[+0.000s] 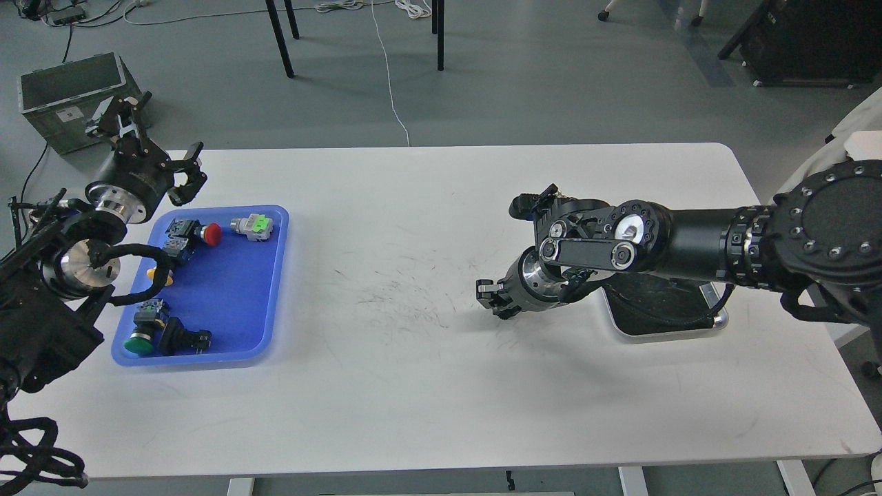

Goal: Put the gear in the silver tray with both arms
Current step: 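Lift the gear and carry it toward the silver tray, then lower the gear into the silver tray and open the right gripper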

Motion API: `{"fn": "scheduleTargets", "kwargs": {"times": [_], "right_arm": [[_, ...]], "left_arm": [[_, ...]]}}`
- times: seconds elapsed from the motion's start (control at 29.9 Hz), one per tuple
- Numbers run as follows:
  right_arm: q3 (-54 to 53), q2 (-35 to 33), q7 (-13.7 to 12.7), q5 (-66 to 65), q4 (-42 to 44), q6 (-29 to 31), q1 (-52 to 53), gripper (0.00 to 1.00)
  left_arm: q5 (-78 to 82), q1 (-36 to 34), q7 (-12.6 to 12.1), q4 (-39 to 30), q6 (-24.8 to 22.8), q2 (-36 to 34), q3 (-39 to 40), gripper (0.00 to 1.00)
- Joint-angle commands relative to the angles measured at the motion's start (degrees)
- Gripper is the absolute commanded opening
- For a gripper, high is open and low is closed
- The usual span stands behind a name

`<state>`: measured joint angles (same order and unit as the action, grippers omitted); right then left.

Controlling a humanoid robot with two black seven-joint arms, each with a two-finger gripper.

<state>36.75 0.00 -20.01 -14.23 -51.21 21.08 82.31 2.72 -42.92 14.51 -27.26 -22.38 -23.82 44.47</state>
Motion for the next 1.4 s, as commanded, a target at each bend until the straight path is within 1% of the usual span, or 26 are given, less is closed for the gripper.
{"fn": "scheduleTargets", "kwargs": {"times": [0.0,0.2,0.3,0.5,0.64,0.74,0.8,0.94,1.04,1.24,1.37], "right_arm": [[0.0,0.0,0.1,0.2,0.1,0.0,0.9,0.02],[-1.0,0.0,0.8,1.1,1.0,1.0,8.0,0.02],[-4.1,0.0,1.1,1.1,0.9,1.9,11.9,0.02],[-5.0,-0.5,1.6,0.2,-0.3,2.3,15.9,0.02],[-4.8,-12.0,1.7,-3.0,-4.1,2.8,15.7,0.02],[-4.8,-20.0,2.4,-9.0,-6.4,2.7,14.1,0.02],[-5.1,-24.9,3.1,-12.6,-6.6,2.7,11.1,0.02],[-6.1,-30.3,5.0,-15.6,-6.7,2.7,5.5,0.02],[-6.5,-31.7,5.2,-17.4,-7.6,2.0,1.3,0.02],[-9.1,-31.9,5.3,-20.0,-8.4,1.3,-4.7,0.02],[-9.1,-31.5,5.4,-25.6,-7.9,1.1,-7.9,0.01]], "left_arm": [[0.0,-0.1,0.0,0.0,0.1,0.0,0.0,0.98],[0.1,-0.1,0.0,0.0,0.2,0.0,-0.1,0.98],[0.0,-0.1,0.0,0.0,0.3,-0.1,-0.2,0.98],[0.1,-0.1,0.0,0.0,0.4,0.0,-0.2,0.98],[0.1,-0.1,-0.1,0.0,0.4,0.0,-0.2,0.98],[0.1,-0.2,-0.1,0.0,0.5,0.1,-0.1,0.98],[0.1,-0.4,-0.1,0.0,0.5,0.1,-0.2,0.98],[0.2,-0.5,-0.1,0.0,0.5,0.2,-0.2,0.98],[0.4,-0.5,-0.1,0.0,0.5,0.3,-0.2,0.98],[0.4,-0.6,-0.1,0.0,0.5,0.3,-0.2,0.98],[0.4,-0.6,-0.1,0.0,0.5,0.2,-0.2,0.98]]}}
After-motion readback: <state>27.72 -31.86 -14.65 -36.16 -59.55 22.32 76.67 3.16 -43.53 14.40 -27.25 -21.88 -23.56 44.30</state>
